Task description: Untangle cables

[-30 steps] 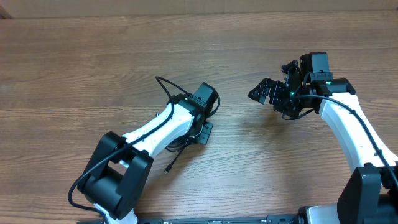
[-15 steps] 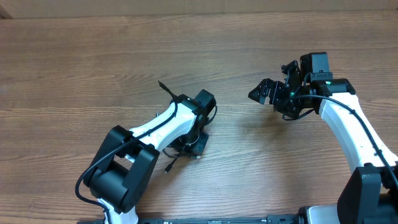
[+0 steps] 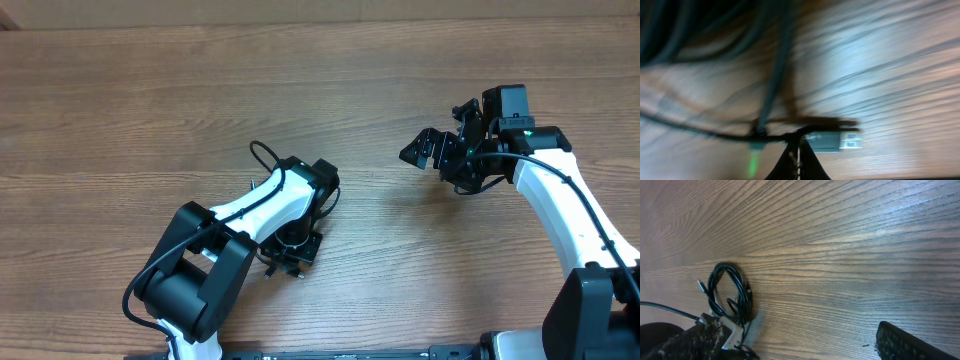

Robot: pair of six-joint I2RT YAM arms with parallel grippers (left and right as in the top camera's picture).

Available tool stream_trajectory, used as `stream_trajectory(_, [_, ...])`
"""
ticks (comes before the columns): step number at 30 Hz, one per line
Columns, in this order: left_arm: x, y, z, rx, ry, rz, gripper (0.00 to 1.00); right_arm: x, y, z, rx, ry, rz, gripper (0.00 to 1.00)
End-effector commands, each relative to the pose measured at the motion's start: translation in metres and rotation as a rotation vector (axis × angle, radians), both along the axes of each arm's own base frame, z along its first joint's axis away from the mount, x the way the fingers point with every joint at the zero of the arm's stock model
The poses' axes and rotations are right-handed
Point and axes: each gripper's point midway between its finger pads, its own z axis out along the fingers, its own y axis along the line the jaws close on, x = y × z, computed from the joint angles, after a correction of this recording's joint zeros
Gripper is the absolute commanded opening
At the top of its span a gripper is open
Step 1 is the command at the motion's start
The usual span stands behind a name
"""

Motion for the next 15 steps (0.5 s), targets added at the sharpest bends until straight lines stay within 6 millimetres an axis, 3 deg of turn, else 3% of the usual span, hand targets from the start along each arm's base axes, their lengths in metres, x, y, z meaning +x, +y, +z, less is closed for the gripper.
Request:
stream_trajectory(1, [0.002,0.026,0.001,0.176,-0.058,0.056,0.04,0.006,0.001,0.006,-0.004,-0.026,0.007,1.0])
stream_trajectory(8, [0.012,0.069,0.026,0.43,-0.2,0.151,0.04,0.006,0.001,0.006,-0.004,-0.026,0.006,1.0])
stream_trajectory(15, [0.027,0.09,0.028,0.455,-0.254,0.331,0.07,0.006,0.001,0.006,-0.004,-0.026,0.006,1.0])
